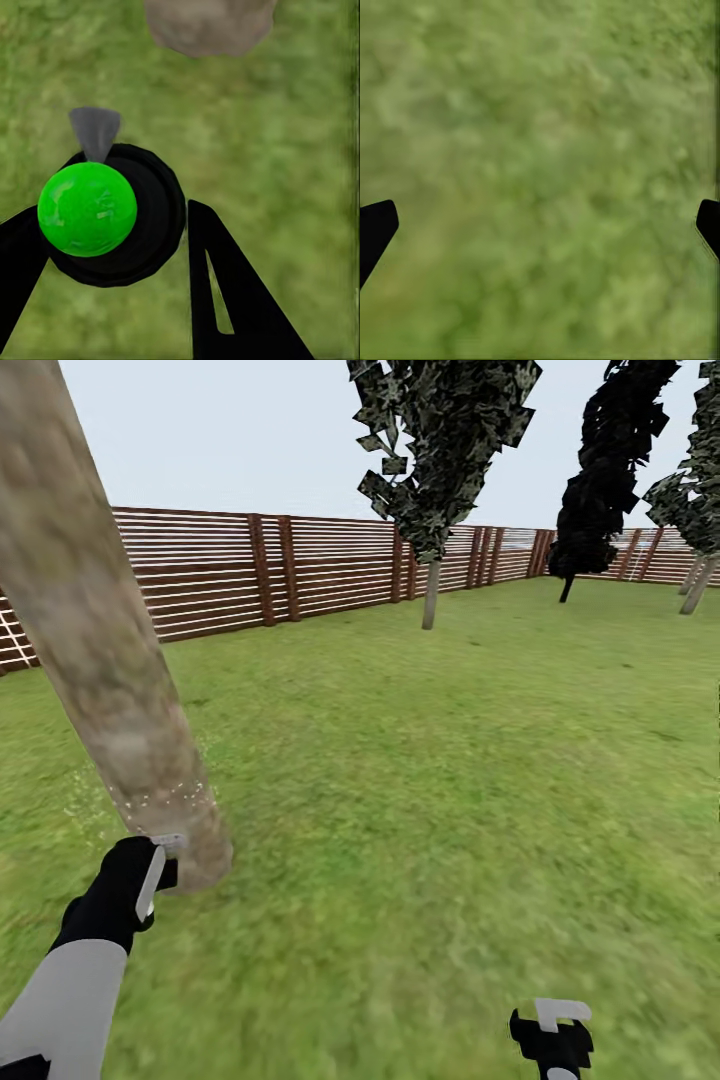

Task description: In the garden, pick up the pesticide atomizer on the floor and spray pesticide onto both trees until each tree trunk is fully covered.

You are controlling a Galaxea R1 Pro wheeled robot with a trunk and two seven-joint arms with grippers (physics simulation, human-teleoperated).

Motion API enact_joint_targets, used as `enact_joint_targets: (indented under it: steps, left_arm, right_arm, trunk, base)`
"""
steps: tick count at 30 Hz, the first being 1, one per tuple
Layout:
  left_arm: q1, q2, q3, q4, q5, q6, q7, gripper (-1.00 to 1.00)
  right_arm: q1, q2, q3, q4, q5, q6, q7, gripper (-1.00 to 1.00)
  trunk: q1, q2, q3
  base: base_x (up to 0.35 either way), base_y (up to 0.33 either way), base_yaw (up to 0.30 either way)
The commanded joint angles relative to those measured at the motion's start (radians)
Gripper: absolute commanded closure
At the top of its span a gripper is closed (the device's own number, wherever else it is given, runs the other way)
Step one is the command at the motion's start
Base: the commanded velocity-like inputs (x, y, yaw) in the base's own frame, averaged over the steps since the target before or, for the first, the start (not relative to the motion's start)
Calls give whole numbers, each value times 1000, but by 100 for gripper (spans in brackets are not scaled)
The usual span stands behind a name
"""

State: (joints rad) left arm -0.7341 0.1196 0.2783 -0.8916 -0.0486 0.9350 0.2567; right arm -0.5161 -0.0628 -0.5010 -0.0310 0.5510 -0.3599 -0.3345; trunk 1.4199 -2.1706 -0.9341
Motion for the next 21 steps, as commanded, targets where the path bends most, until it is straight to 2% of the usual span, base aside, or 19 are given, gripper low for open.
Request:
enact_joint_targets:
  steps: [1,7,13,21]
  left_arm:
    - [-1,-2,1,-1,-6,5,-2,100]
    - [0,1,1,-1,-7,5,-2,100]
    - [8,4,-4,-1,-7,5,-2,100]
    - [10,-5,-7,-1,-7,4,-2,100]
  right_arm:
    - [-1,0,-8,2,10,-3,-4,-100]
    - [-1,0,-8,2,10,-3,-4,-100]
    - [-1,0,-8,2,10,-3,-3,-100]
    - [-1,0,-8,2,10,-3,-3,-100]
  trunk:
    - [0,0,-1]
    - [0,0,-1]
    - [0,0,-1]
    - [0,0,-1]
  base:
    - [49,-277,27]
    - [70,-277,218]
    - [167,-247,275]
    - [223,-206,30]
